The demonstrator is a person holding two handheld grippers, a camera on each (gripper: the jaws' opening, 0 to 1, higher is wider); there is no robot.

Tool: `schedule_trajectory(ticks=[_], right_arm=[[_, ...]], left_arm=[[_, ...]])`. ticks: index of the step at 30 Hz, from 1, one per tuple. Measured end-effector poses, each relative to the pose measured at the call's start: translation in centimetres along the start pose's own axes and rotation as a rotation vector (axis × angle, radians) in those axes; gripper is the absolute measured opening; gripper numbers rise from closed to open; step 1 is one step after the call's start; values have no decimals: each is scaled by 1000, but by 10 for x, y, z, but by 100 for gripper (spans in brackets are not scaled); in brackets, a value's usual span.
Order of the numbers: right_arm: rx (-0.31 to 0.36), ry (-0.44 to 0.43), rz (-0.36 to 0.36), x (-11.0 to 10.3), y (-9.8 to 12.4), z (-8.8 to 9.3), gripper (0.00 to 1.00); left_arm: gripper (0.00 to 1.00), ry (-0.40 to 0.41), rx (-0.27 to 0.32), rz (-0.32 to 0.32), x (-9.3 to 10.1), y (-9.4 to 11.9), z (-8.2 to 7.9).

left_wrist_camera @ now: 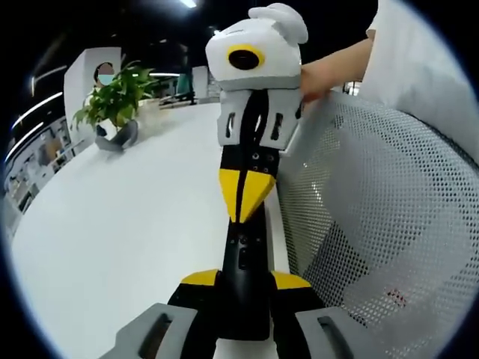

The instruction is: Press the specified remote control buttons in sequence, fully releasing each button before pressing the next.

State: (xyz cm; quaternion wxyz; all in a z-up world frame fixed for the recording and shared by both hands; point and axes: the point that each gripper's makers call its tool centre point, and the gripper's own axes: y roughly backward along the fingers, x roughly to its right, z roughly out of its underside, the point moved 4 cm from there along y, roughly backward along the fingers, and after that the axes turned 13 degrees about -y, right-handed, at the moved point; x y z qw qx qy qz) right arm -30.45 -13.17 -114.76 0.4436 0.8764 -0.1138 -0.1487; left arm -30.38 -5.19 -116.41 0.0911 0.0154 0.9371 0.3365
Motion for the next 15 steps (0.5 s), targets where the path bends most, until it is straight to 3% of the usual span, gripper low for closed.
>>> schedule_trajectory(ticks=[2,7,12,14,15], right_arm=[[-39,120,20,-1,-2,-2,0],[-133,237,7,-2,-4,-3,0],[-180,251,-7,-2,-6,-5,0],[-164,212,6,-2,-5,-4,0],[-131,146,17,-1,-5,-4,0]], left_arm=[[25,0,2,1,0,0,0],[25,-2,1,2,0,0,-1],[25,-4,-1,1,0,0,0],[25,-3,-1,2,0,-1,1],[25,-3,-1,1,0,-1,1]])
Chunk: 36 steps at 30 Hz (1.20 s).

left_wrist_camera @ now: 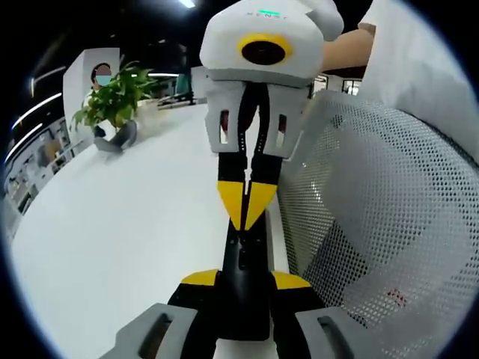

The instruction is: Press the specified remote control buttons in sequence, fully releasing each button before pressing the next.

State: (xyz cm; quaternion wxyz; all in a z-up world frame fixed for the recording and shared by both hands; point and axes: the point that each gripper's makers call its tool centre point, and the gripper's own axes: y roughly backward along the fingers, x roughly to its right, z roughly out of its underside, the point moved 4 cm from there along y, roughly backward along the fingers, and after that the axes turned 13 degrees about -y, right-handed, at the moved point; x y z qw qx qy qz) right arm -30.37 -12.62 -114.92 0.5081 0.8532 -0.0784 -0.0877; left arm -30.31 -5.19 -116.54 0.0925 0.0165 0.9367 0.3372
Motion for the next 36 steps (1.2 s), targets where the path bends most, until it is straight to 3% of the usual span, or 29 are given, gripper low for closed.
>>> schedule_trajectory(ticks=[3,6,10,13,15,19,25,30,33,36], right_arm=[[109,-228,4,2,2,3,0],[154,-276,5,1,4,5,0],[126,-221,-9,-9,3,1,0],[90,-119,-2,-18,-1,-4,0],[67,-83,25,-17,-1,-5,0],[9,-55,11,-18,-4,-8,0],[-46,90,37,-24,-8,-9,0],[-43,67,41,-26,-9,-7,0],[14,-8,54,-25,-8,-7,0],[60,-19,42,-23,-6,-5,0]], left_arm=[[25,1,-1,0,0,0,1],[25,5,-1,-1,0,-1,1],[25,7,-1,-1,0,-1,1],[25,6,-1,0,0,-1,2],[25,4,-1,1,0,-1,2],[25,3,-1,4,1,-1,2],[25,0,-4,7,1,-1,2],[25,-6,-5,13,2,-2,0],[25,-7,-7,12,2,-2,0],[25,-7,-7,11,2,-1,-1]])
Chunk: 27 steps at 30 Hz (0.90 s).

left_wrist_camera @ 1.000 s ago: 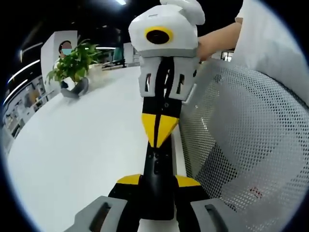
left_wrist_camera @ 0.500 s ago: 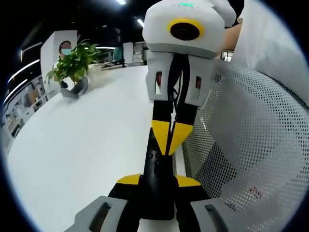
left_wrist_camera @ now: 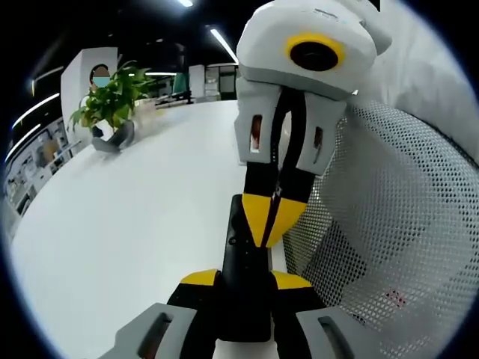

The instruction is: Press the specified remote control buttons in sequence, fully releasing each button before pressing the next.

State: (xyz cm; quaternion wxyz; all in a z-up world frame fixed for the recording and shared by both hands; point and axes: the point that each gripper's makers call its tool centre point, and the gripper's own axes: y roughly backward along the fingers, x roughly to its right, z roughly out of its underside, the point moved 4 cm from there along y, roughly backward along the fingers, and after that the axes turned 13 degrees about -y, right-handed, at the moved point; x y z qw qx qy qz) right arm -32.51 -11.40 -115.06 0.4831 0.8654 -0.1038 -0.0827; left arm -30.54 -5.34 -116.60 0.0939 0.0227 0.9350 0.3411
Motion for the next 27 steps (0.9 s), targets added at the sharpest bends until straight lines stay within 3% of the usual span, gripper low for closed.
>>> schedule_trajectory(ticks=[2,7,12,17,19,21,22,24,27], right_arm=[[8,-56,-16,0,2,0,0],[-10,-30,38,5,2,-1,0],[-13,-74,27,9,2,-3,0],[-4,-59,56,14,6,-7,0],[-4,-97,26,13,4,-7,0],[-50,-53,37,14,-1,-2,0],[-21,-22,43,15,0,-7,0],[-38,-47,39,12,-1,-4,0],[-64,29,52,13,-1,-5,0]], left_arm=[[26,0,1,-1,0,0,0],[25,1,-1,-2,0,0,-1],[25,-1,-2,-1,0,0,-2],[25,-1,-2,-1,0,0,-2],[25,-1,-2,-1,0,0,-2],[25,-1,-1,0,0,0,-2],[25,0,-1,-1,0,0,-2],[25,0,1,-1,0,0,-2],[25,2,3,0,0,0,-2]])
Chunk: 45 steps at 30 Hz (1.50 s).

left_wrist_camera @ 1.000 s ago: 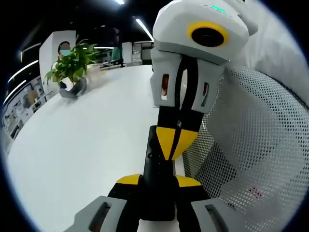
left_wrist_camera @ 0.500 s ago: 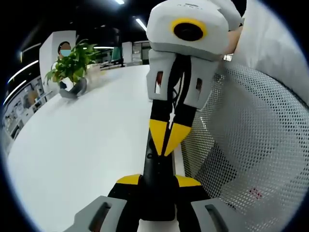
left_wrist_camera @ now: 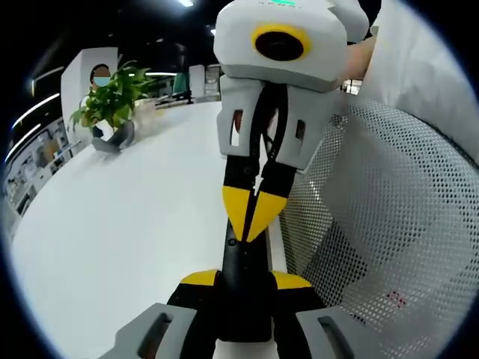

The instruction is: Press the specified remote control buttons in sequence, fully releasing each button before pressing the next.

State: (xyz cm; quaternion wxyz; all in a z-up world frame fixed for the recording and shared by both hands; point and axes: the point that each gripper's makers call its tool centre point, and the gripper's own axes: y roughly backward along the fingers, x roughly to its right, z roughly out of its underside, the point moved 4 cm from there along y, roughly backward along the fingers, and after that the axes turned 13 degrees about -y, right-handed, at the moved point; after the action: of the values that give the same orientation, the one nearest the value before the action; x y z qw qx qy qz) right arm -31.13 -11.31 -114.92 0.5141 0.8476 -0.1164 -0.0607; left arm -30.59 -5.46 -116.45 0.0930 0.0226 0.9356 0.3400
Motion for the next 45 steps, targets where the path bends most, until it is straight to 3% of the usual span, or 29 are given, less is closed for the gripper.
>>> schedule_trajectory(ticks=[3,8,10,14,17,20,24,27,29,40,45], right_arm=[[-10,49,28,-1,-1,-1,0],[0,48,54,-1,-2,0,0],[18,3,53,0,-1,0,0],[78,-208,-11,4,1,0,0],[83,-293,-48,6,2,1,0],[59,-228,-22,12,4,2,0],[41,-236,-28,18,3,1,0],[22,-269,-127,8,-2,-3,0],[2,-228,-100,12,-2,-5,0],[-17,-260,-71,16,-3,-4,0],[-72,-268,-28,19,-6,-7,0]], left_arm=[[25,2,0,1,0,0,0],[25,2,0,1,-1,-1,1],[25,1,0,1,-2,-1,1],[25,3,0,0,-2,-2,2],[25,6,0,0,-2,-2,2],[25,6,-1,-1,-2,-2,1],[25,5,-1,0,-2,-2,2],[25,3,-2,0,-2,-2,2],[25,2,-2,2,-2,-2,2],[25,1,0,1,-3,-3,3],[25,4,0,-1,-3,-3,3]])
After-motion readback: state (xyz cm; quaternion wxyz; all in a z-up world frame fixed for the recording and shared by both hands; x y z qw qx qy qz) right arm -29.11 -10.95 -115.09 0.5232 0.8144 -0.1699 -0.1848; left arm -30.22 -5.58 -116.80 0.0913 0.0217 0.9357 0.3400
